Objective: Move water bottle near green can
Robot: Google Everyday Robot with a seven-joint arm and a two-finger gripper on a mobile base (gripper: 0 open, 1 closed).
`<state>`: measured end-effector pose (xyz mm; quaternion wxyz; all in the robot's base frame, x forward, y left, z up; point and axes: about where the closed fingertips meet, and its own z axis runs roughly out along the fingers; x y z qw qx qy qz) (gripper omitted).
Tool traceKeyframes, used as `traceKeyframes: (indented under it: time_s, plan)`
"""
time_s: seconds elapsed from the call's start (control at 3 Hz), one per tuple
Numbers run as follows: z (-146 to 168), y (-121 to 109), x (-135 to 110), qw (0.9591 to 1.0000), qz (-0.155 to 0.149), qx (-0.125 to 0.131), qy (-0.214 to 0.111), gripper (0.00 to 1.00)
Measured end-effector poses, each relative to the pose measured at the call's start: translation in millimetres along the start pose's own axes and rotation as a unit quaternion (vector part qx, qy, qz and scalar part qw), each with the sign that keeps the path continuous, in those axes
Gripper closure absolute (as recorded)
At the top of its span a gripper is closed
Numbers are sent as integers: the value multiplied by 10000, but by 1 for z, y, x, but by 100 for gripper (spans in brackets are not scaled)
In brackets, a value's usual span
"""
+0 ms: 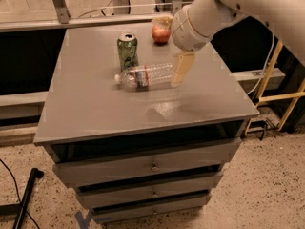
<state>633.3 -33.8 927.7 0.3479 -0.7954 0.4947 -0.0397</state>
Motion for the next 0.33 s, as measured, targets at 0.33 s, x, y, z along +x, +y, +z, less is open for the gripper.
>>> traceKeyframes:
  time_s: [0.33]
  plan:
    - [0,0,0,10000,0,0,0,0]
